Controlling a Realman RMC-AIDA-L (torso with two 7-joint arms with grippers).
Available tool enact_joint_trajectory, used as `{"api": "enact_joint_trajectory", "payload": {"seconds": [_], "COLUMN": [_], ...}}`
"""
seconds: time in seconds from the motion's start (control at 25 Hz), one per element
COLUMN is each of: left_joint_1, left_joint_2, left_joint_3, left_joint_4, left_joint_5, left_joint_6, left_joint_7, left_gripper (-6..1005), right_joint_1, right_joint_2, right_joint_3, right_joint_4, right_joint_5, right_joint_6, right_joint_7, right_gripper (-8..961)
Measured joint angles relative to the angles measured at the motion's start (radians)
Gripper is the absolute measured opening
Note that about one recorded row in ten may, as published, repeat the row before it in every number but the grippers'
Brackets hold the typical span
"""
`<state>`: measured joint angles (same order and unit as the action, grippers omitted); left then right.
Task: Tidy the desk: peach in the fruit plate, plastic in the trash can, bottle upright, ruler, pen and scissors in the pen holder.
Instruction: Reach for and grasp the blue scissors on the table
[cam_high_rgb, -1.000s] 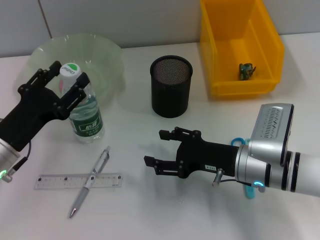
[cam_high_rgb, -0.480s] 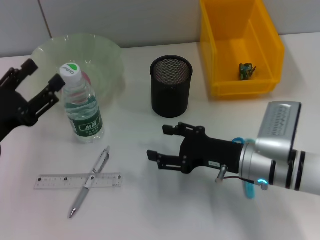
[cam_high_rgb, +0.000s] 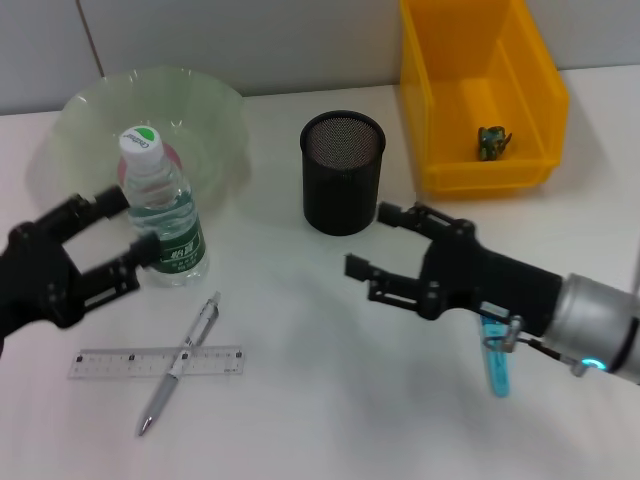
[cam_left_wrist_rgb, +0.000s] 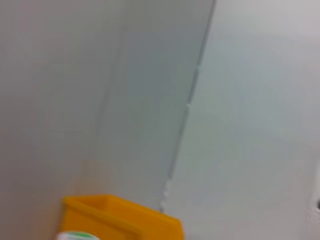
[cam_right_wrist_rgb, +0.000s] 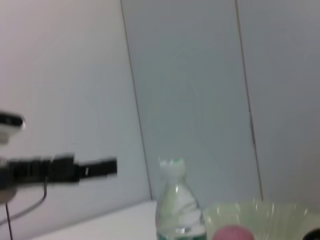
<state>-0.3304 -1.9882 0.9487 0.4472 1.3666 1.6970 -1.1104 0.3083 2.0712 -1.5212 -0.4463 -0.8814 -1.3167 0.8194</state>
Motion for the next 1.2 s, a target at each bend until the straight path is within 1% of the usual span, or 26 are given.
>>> {"api": "enact_joint_trajectory", "payload": {"seconds": [0.04,0.08,0.12,0.16,0.2,0.24,0.28,0.32,0.36,0.4,0.44,0.48,0.52,0.56,0.6,0.64,0.68,0.72,0.76,0.8,0.92,1.0,1.04,1.08,1.12,1.2], "left_joint_1": [0.000,0.000,-0.004,-0.007,-0.011,-0.011,-0.023,-0.027,-0.031,-0.035,-0.035,-0.046,-0.048,-0.051,-0.054,-0.054,-0.054,-0.054,-0.054,-0.055,-0.058,-0.058,-0.061,-0.068,-0.071,-0.075], "left_joint_2": [0.000,0.003,0.002,-0.003,-0.009,-0.009,-0.030,-0.037,-0.043,-0.050,-0.050,-0.063,-0.065,-0.068,-0.068,-0.068,-0.068,-0.068,-0.068,-0.069,-0.069,-0.069,-0.069,-0.071,-0.072,-0.074], "left_joint_3": [0.000,0.007,0.009,0.010,0.010,0.010,0.011,0.011,0.011,0.011,0.011,0.009,0.009,0.008,0.008,0.009,0.009,0.009,0.009,0.009,0.011,0.011,0.011,0.013,0.013,0.013], "left_joint_4": [0.000,0.016,0.051,0.073,0.087,0.087,0.120,0.128,0.136,0.142,0.142,0.163,0.171,0.186,0.207,0.222,0.239,0.239,0.239,0.262,0.295,0.295,0.299,0.299,0.297,0.294], "left_joint_5": [0.000,0.023,0.076,0.108,0.135,0.135,0.201,0.221,0.241,0.262,0.262,0.321,0.334,0.357,0.381,0.396,0.410,0.410,0.410,0.431,0.471,0.471,0.481,0.500,0.504,0.505], "left_joint_6": [0.000,0.010,0.017,0.019,0.020,0.020,0.023,0.023,0.022,0.021,0.021,0.016,0.013,0.007,-0.003,-0.010,-0.019,-0.019,-0.019,-0.031,-0.052,-0.052,-0.056,-0.062,-0.065,-0.069], "left_joint_7": [0.000,-0.020,-0.059,-0.081,-0.095,-0.095,-0.121,-0.125,-0.129,-0.131,-0.131,-0.143,-0.150,-0.163,-0.181,-0.191,-0.201,-0.201,-0.201,-0.213,-0.222,-0.222,-0.222,-0.217,-0.214,-0.211], "left_gripper": [813,813,813,813,813,813,813,813,812,812,812,812,812,812,812,812,812,813,813,813,813,812,812,812,812,812], "right_joint_1": [-0.007,-0.019,-0.019,-0.030,-0.030,-0.034,-0.037,-0.037,-0.034,-0.034,-0.028,-0.017,-0.017,-0.003,0.003,0.003,0.015,0.015,0.022,0.023,0.022,0.016,0.013,0.003,0.003,-0.006], "right_joint_2": [-0.004,-0.015,-0.015,-0.029,-0.029,-0.039,-0.061,-0.061,-0.083,-0.083,-0.093,-0.109,-0.109,-0.123,-0.127,-0.127,-0.135,-0.135,-0.140,-0.142,-0.143,-0.142,-0.141,-0.134,-0.134,-0.123], "right_joint_3": [0.011,0.027,0.027,0.037,0.037,0.041,0.051,0.051,0.078,0.078,0.101,0.153,0.153,0.218,0.242,0.242,0.290,0.290,0.320,0.330,0.354,0.383,0.403,0.453,0.453,0.507], "right_joint_4": [0.001,0.003,0.003,0.007,0.007,0.009,0.017,0.017,0.026,0.026,0.028,0.028,0.028,0.022,0.019,0.019,0.009,0.009,-0.010,-0.024,-0.061,-0.101,-0.125,-0.187,-0.187,-0.251], "right_joint_5": [0.000,-0.001,-0.001,-0.004,-0.004,-0.008,-0.028,-0.028,-0.073,-0.073,-0.111,-0.197,-0.197,-0.309,-0.356,-0.356,-0.440,-0.440,-0.499,-0.525,-0.572,-0.616,-0.639,-0.692,-0.692,-0.745], "right_joint_6": [-0.024,-0.068,-0.068,-0.115,-0.115,-0.140,-0.189,-0.189,-0.236,-0.236,-0.254,-0.280,-0.280,-0.304,-0.315,-0.315,-0.334,-0.334,-0.344,-0.349,-0.365,-0.387,-0.401,-0.433,-0.433,-0.456], "right_joint_7": [-0.002,-0.004,-0.004,-0.004,-0.004,-0.002,0.012,0.012,0.046,0.046,0.075,0.136,0.136,0.204,0.231,0.231,0.282,0.282,0.327,0.351,0.402,0.446,0.470,0.529,0.529,0.585], "right_gripper": [805,805,805,805,805,805,805,805,805,805,805,805,805,805,805,805,805,805,804,804,804,804,804,804,804,804]}}
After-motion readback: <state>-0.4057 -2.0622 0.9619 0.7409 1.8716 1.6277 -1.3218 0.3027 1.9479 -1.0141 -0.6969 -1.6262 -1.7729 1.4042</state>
